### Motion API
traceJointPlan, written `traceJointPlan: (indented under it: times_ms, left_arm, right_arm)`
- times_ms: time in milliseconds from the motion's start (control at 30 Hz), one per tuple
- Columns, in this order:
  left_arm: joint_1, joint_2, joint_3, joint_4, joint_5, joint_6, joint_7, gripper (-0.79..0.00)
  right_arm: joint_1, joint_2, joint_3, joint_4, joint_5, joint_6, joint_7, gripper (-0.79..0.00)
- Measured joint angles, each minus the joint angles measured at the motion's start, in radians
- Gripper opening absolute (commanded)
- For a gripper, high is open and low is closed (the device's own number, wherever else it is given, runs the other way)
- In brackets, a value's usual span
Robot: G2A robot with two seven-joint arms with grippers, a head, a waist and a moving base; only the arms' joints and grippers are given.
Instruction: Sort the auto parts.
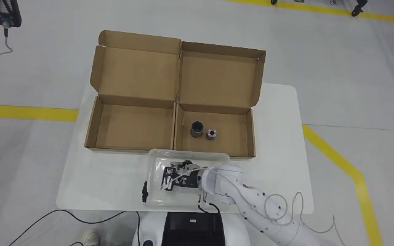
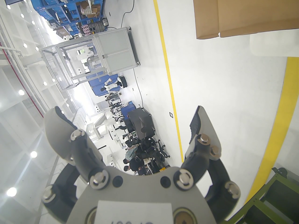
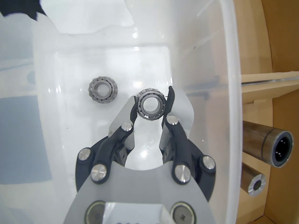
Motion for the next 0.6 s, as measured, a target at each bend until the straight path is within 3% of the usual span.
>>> traceJointPlan:
  times_ms: [233, 600]
  left_arm:
    - [0.0, 0.0, 0.0, 0.0, 0.0, 0.0, 0.0, 0.0]
    - [0.0, 0.0, 0.0, 0.0, 0.0, 0.0, 0.0, 0.0]
  right_arm:
    - [-0.066, 0.036, 0.069, -0.044, -0.031, -0.071, -0.194, -0.785]
    - [-0.087, 0.062, 0.143, 0.01, -0.037, -0.13, -0.639, -0.785]
